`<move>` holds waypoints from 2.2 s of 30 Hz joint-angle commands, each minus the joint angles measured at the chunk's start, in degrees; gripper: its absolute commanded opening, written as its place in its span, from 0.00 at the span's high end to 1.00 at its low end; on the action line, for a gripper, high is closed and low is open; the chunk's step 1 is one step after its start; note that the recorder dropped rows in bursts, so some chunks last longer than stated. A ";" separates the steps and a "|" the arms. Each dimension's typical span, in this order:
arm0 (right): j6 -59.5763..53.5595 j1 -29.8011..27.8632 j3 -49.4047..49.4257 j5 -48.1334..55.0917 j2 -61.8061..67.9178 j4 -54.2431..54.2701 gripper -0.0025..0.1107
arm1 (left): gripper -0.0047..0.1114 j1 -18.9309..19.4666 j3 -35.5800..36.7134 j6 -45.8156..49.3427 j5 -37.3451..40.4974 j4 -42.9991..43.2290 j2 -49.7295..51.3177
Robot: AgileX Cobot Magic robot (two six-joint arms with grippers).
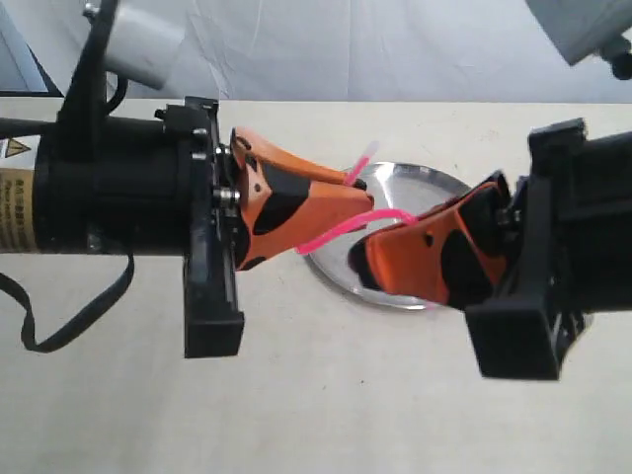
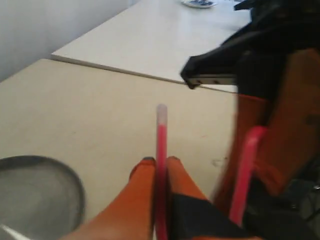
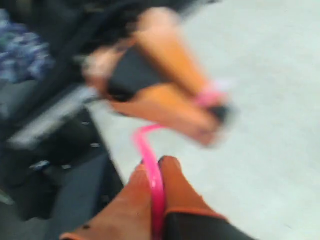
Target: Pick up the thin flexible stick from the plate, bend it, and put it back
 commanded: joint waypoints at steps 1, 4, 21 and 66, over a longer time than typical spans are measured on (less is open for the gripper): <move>15.20 -0.30 0.00 -2.07 1.24 -16.09 0.99 | 0.96 -0.56 0.10 2.79 -11.33 -10.68 -2.44; 7.17 1.73 3.34 -2.97 5.77 -3.10 0.99 | 0.96 -0.56 -2.14 9.36 -11.13 -18.29 -2.83; 12.23 4.52 3.72 -3.96 -1.60 -10.85 0.99 | 0.91 -0.56 -1.47 -5.12 -1.02 4.60 -2.48; 44.76 -12.60 -0.21 -12.98 42.52 -54.15 0.99 | 0.96 -0.56 -1.32 -15.82 17.61 15.24 -23.24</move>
